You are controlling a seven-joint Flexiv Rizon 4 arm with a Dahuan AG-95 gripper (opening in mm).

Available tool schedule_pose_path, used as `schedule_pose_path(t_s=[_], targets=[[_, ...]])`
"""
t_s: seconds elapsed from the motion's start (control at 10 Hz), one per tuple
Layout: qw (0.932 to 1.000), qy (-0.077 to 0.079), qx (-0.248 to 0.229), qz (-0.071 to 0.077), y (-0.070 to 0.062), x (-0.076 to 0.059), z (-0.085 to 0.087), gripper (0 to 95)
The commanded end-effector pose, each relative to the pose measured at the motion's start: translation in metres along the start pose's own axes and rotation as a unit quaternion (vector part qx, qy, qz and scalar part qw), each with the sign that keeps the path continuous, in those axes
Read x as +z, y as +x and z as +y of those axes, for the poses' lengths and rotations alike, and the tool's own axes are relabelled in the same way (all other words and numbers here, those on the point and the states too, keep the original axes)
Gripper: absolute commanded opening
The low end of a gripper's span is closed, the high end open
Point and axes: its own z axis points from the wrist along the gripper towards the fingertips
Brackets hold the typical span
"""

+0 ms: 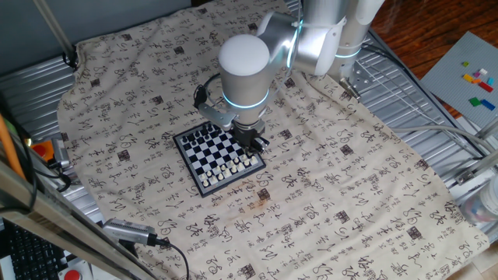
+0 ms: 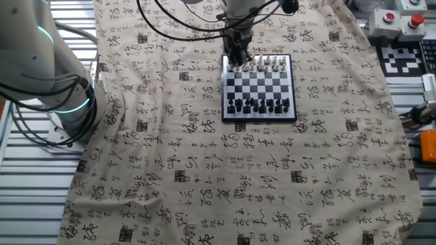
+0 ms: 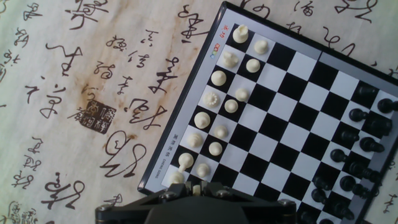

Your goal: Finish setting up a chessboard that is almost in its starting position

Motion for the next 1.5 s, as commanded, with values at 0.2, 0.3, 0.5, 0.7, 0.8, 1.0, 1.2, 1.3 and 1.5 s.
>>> schedule_pose_path(t_s=[0.2,0.3,0.5,0.7,0.8,1.0,1.2,1.3,1.5], targets=[[1.0000,0.000,0.000,-0.002,0.0008,0.0020,0.0003,0.0],[1.0000,0.000,0.000,-0.002,0.0009,0.0025,0.0006,0.0],[1.0000,0.001,0.001,-0.002,0.0008,0.0048,0.0019,0.0],[1.0000,0.001,0.001,-0.004,0.0005,0.0066,0.0028,0.0],[1.0000,0.001,0.001,-0.004,0.0003,0.0069,0.0029,0.0],[1.0000,0.001,0.001,-0.005,0.0002,0.0072,0.0030,0.0],[1.0000,0.002,0.001,-0.007,0.0005,0.0074,0.0031,0.0],[1.0000,0.002,0.001,-0.007,0.0005,0.0074,0.0031,0.0],[1.0000,0.002,0.000,-0.007,0.0006,0.0079,0.0032,0.0]])
